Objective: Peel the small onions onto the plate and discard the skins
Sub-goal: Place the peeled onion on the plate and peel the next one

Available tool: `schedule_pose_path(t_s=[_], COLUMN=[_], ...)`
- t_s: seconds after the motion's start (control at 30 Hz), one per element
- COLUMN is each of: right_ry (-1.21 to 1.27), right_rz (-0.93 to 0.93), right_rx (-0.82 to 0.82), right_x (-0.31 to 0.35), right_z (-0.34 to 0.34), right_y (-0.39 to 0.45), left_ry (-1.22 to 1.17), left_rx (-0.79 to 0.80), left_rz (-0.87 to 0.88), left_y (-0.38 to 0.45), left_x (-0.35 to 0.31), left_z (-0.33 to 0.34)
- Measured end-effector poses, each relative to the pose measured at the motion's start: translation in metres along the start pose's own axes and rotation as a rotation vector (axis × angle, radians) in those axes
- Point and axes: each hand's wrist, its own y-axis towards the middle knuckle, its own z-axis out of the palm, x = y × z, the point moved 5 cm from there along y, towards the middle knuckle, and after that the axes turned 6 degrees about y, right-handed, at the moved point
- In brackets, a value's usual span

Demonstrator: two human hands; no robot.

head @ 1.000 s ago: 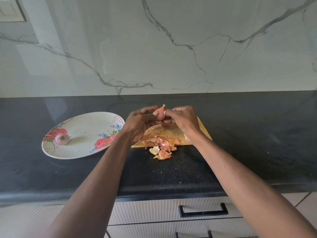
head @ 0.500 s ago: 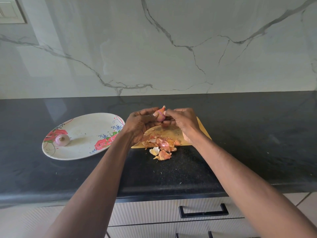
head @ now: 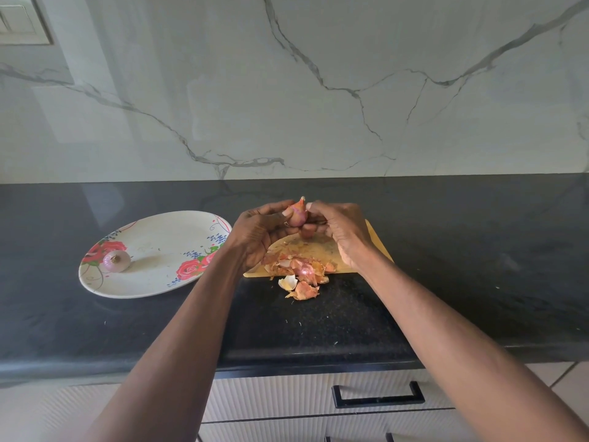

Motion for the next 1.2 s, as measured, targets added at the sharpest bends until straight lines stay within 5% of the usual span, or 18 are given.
schedule_pose_path(t_s=[1.2], right_ry=[-0.184], right_rz=[-0.067], right_rx=[-0.038], right_x=[-0.001], right_z=[0.0], right_y=[0.002], left_ry=[0.247], left_rx=[-0.074], left_rz=[0.167], left_y=[0.006], left_x=[0.002], left_z=[-0.002])
